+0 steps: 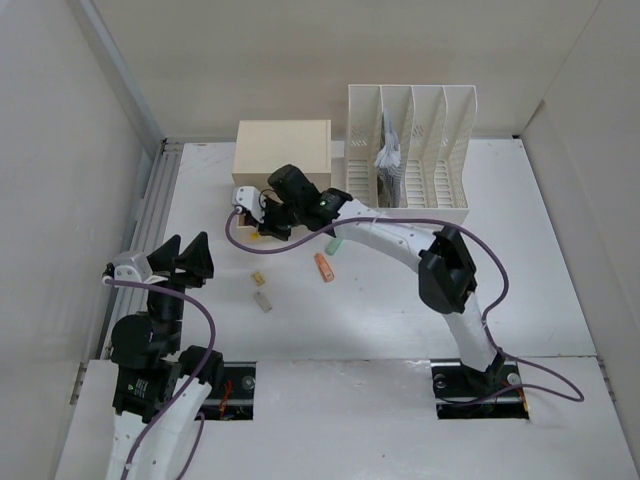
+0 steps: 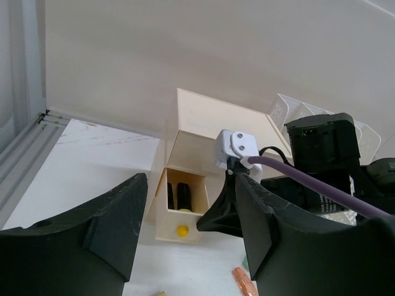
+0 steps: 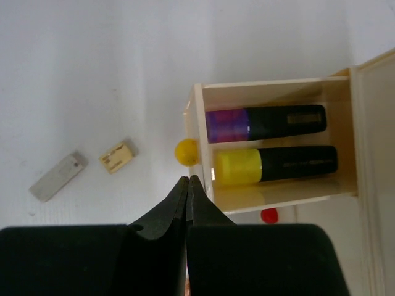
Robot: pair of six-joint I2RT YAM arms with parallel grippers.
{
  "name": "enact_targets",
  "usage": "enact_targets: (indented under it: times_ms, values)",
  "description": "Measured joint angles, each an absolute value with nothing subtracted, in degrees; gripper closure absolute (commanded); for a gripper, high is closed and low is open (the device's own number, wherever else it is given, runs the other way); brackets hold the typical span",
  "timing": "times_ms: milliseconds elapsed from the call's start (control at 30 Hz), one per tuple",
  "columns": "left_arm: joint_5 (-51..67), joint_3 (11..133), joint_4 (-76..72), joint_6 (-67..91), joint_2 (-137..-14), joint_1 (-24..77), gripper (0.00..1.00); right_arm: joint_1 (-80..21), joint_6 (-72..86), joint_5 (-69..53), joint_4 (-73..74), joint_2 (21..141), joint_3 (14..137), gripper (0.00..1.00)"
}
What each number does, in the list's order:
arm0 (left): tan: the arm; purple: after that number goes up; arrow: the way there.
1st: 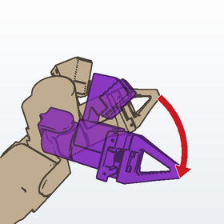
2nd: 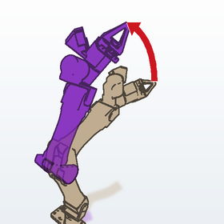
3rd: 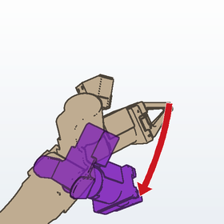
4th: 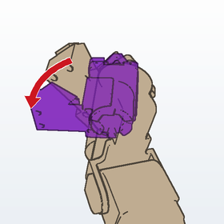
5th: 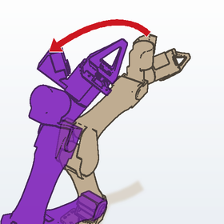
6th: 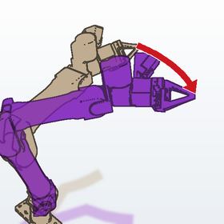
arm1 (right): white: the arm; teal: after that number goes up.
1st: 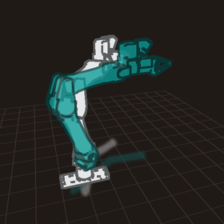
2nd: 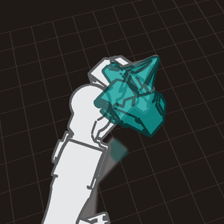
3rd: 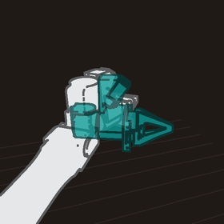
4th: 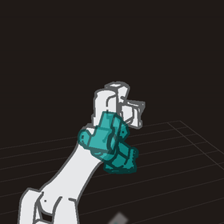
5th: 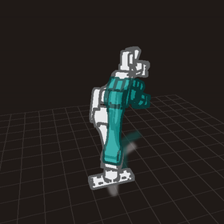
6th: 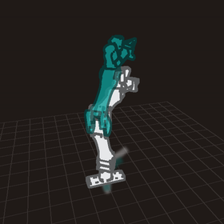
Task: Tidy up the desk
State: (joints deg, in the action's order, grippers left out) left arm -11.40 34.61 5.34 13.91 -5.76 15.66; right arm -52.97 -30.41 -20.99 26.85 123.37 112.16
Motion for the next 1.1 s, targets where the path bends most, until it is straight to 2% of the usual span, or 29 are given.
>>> enact_targets:
  times_ms: [267,667,1100]
  values:
    - [-11.4,34.6,5.3,13.9,-5.4,15.7,0.39,-54.9,-28.0,-7.6,20.2,127.0,112.5,1.0]
    - [-11.4,34.6,5.3,13.9,-5.5,15.7,0.38,-57.0,-27.2,11.6,14.3,133.7,116.7,1.0]
    - [-11.4,34.6,5.3,13.9,-6.3,15.7,0.38,-56.8,-29.6,19.8,10.6,137.4,120.2,1.0]
